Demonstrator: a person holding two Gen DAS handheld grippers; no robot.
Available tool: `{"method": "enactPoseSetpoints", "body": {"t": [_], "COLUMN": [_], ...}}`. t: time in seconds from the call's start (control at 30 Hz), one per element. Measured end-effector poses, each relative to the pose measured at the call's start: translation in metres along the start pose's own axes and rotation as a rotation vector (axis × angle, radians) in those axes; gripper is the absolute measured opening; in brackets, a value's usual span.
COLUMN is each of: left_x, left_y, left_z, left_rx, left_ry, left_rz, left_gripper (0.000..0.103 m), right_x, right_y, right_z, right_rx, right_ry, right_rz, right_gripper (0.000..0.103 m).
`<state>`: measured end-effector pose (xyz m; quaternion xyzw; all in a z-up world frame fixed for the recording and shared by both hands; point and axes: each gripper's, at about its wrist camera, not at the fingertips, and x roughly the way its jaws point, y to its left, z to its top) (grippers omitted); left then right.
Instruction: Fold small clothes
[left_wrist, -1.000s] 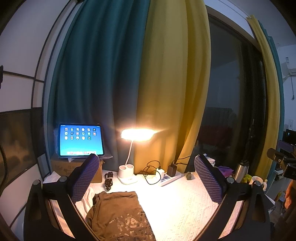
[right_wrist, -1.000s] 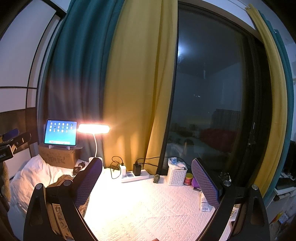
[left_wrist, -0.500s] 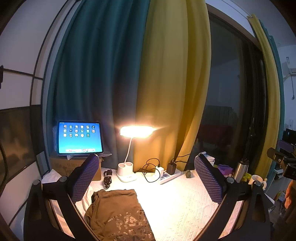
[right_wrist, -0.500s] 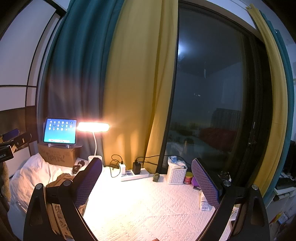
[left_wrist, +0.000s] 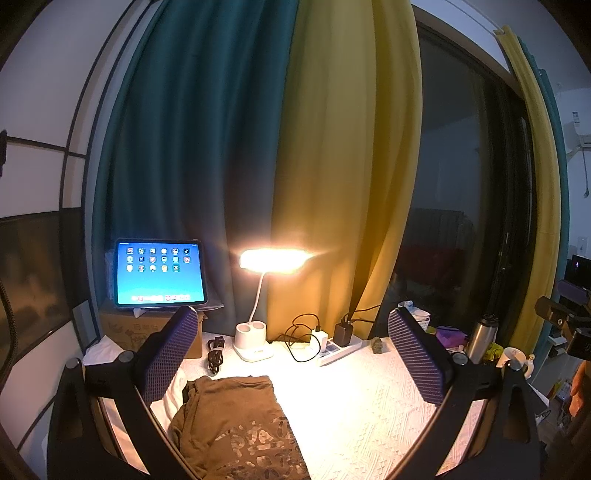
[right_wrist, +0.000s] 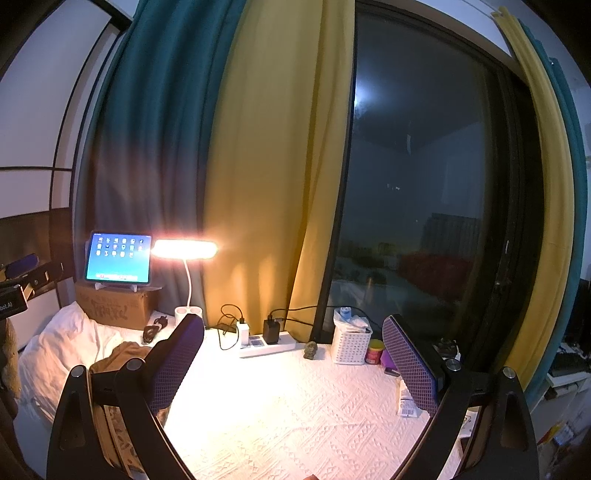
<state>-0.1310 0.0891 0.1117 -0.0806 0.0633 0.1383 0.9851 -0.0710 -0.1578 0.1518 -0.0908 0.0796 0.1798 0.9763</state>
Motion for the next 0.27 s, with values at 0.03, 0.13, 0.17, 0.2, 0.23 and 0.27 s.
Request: {"method": "enactPoseSetpoints", "body": {"t": [0.03,0.13,0.17,0.2,0.23,0.27], "left_x": [-0.0001,0.0,0.0006,0.0015,0.0015,0.0005], "left_y": [-0.0001,-0.0012,-0.0017,-0.0027,-0.0036,-0.0052], "left_z": [0.0,0.0,0.0,-0.0002,-0.0008,-0.0013], "left_rx": [0.001,0.005,0.006,0.008,0.011,0.017], "left_ry": [0.0,0.0,0.0,0.001,0.0,-0.005], "left_rz": [0.0,0.001,-0.001,-0.003,-0.001,0.002], "left_gripper": [0.102,0.102,0.102,0.102,0.102,0.102], "right_x": [0.0,0.0004,0.0006,0.0009,0.0012,0.0017], "right_y": [-0.0001,-0.0019,-0.0026,-0.0034,-0.0046,-0.0058], "right_z": [-0.0001,-0.0008,-0.0009,-0.0013,-0.0021,-0.0024], "right_rx": [0.0,0.004,0.006,0.008,0.009,0.01], "right_ry": [0.0,0.002,0.002,0.003,0.004,0.005], "right_rz": [0.0,0.001,0.001,0.001,0.001,0.001], "right_gripper": [0.098,0.098,0.098,0.098,0.098,0.098]}}
